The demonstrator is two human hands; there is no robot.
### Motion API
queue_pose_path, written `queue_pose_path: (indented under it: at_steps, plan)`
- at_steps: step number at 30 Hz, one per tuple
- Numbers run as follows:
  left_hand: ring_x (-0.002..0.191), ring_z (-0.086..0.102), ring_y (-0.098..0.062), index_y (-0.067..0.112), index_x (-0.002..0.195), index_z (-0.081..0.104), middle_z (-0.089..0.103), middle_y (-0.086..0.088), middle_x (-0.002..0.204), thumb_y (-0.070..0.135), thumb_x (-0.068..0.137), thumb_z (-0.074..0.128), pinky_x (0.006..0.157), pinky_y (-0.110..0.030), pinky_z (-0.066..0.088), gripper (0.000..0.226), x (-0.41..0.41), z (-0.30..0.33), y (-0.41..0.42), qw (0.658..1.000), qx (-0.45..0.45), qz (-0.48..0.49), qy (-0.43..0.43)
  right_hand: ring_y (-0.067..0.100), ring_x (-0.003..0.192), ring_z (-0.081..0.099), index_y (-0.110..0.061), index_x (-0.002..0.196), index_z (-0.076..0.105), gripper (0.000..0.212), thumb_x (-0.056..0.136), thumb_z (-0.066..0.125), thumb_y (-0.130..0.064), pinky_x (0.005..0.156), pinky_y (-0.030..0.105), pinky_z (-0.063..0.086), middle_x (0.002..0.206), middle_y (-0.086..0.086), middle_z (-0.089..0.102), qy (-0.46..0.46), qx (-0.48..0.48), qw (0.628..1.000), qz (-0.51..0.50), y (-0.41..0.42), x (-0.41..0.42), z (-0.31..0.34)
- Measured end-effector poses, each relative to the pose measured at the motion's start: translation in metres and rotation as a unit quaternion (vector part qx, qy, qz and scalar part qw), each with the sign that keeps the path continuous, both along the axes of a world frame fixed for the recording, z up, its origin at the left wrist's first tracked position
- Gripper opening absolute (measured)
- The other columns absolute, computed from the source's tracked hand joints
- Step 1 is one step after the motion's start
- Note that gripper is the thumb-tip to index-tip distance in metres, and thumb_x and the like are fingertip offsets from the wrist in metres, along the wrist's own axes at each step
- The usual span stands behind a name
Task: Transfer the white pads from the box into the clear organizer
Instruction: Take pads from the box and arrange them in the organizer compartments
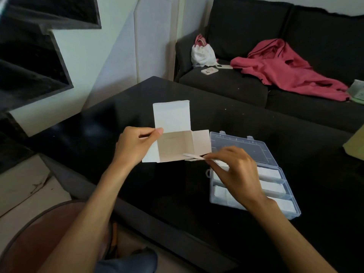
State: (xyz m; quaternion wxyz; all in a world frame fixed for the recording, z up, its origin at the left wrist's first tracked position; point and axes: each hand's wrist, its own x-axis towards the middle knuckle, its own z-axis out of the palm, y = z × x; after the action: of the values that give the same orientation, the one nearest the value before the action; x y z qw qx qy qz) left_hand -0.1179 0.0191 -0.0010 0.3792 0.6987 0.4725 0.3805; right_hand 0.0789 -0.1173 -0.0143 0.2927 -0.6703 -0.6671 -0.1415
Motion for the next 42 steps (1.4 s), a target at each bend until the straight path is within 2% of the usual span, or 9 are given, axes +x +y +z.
queue_pose_path:
  at_steps: [3, 6, 13, 16, 19, 25, 31, 34, 42]
  plan:
    - [0.093, 0.066, -0.015, 0.028, 0.096, 0.074, 0.073, 0.011, 0.092, 0.053, 0.08, 0.064, 0.086, -0.043, 0.052, 0.031, 0.0, 0.003, 0.002, 0.999, -0.001, 0.035, 0.024, 0.006, 0.084, 0.065, -0.028, 0.096, 0.072, 0.018, 0.078, 0.071, -0.024, 0.075, 0.017, 0.052, 0.093, -0.011, 0.07, 0.211, -0.03, 0.977, 0.002, -0.005, -0.005, 0.005]
    - [0.087, 0.063, -0.018, 0.026, 0.098, 0.073, 0.07, 0.006, 0.09, 0.049, 0.087, 0.058, 0.071, -0.032, 0.045, 0.03, 0.007, 0.004, 0.002, 0.993, -0.001, 0.062, 0.098, 0.0, 0.083, 0.067, -0.028, 0.094, 0.07, 0.02, 0.077, 0.072, -0.019, 0.067, 0.014, 0.054, 0.093, -0.013, 0.071, 0.519, -0.114, 0.847, 0.018, -0.004, -0.006, 0.007]
    - [0.105, 0.057, -0.023, 0.016, 0.116, 0.062, 0.064, -0.004, 0.116, 0.056, 0.089, 0.048, 0.075, -0.035, 0.041, 0.051, 0.025, 0.011, -0.002, 0.979, 0.029, 0.106, 0.174, 0.007, 0.079, 0.069, -0.027, 0.093, 0.068, 0.016, 0.082, 0.066, -0.016, 0.06, 0.019, 0.054, 0.086, -0.014, 0.07, 0.659, -0.159, 0.735, -0.002, -0.006, 0.005, 0.002]
    - [0.115, 0.05, -0.024, 0.017, 0.124, 0.055, 0.056, -0.006, 0.126, 0.055, 0.089, 0.049, 0.085, -0.034, 0.042, 0.052, 0.025, 0.022, -0.013, 0.957, 0.18, 0.16, 0.163, 0.011, 0.08, 0.068, -0.026, 0.093, 0.067, 0.014, 0.084, 0.064, -0.017, 0.06, 0.019, 0.054, 0.088, -0.01, 0.069, 0.682, -0.16, 0.713, 0.005, -0.008, 0.009, 0.004]
    - [0.085, 0.061, -0.011, 0.021, 0.097, 0.066, 0.068, 0.003, 0.097, 0.058, 0.088, 0.047, 0.063, -0.019, 0.041, 0.042, 0.037, 0.035, -0.037, 0.969, 0.211, 0.101, 0.076, 0.009, 0.081, 0.069, -0.025, 0.099, 0.066, 0.016, 0.085, 0.064, -0.018, 0.063, 0.018, 0.054, 0.088, -0.011, 0.07, 0.672, -0.166, 0.722, 0.021, -0.01, 0.012, 0.006]
    - [0.071, 0.067, -0.007, 0.024, 0.095, 0.068, 0.07, 0.008, 0.083, 0.058, 0.08, 0.058, 0.065, -0.02, 0.052, 0.039, 0.072, 0.021, -0.072, 0.985, 0.025, -0.151, 0.084, 0.008, 0.085, 0.065, -0.027, 0.102, 0.066, 0.02, 0.085, 0.062, -0.016, 0.069, 0.02, 0.052, 0.096, -0.004, 0.07, 0.565, -0.158, 0.808, 0.052, -0.026, 0.024, 0.018]
    - [0.077, 0.069, -0.004, 0.017, 0.107, 0.065, 0.072, 0.001, 0.092, 0.023, 0.09, 0.062, 0.063, -0.019, 0.056, 0.018, 0.106, 0.023, -0.072, 0.966, -0.096, -0.238, -0.028, 0.006, 0.084, 0.065, -0.03, 0.105, 0.065, 0.027, 0.082, 0.066, -0.015, 0.065, 0.013, 0.053, 0.097, -0.007, 0.066, 0.465, -0.147, 0.873, 0.02, -0.039, 0.056, 0.046]
    - [0.08, 0.068, 0.0, 0.02, 0.111, 0.062, 0.069, 0.007, 0.095, 0.021, 0.092, 0.059, 0.062, -0.014, 0.055, 0.02, 0.125, 0.024, -0.076, 0.959, -0.119, -0.254, -0.051, 0.009, 0.087, 0.066, -0.028, 0.107, 0.064, 0.028, 0.082, 0.066, -0.014, 0.067, 0.017, 0.054, 0.095, -0.002, 0.066, 0.497, -0.107, 0.861, -0.011, -0.045, 0.074, 0.053]
    - [0.097, 0.063, -0.006, 0.033, 0.106, 0.058, 0.061, 0.012, 0.103, 0.019, 0.09, 0.06, 0.079, -0.021, 0.055, 0.021, 0.157, 0.003, -0.091, 0.944, -0.061, -0.322, 0.027, -0.002, 0.088, 0.064, -0.025, 0.094, 0.068, 0.017, 0.083, 0.064, -0.014, 0.069, 0.013, 0.053, 0.096, -0.012, 0.068, 0.467, -0.107, 0.877, -0.029, -0.072, 0.106, 0.033]
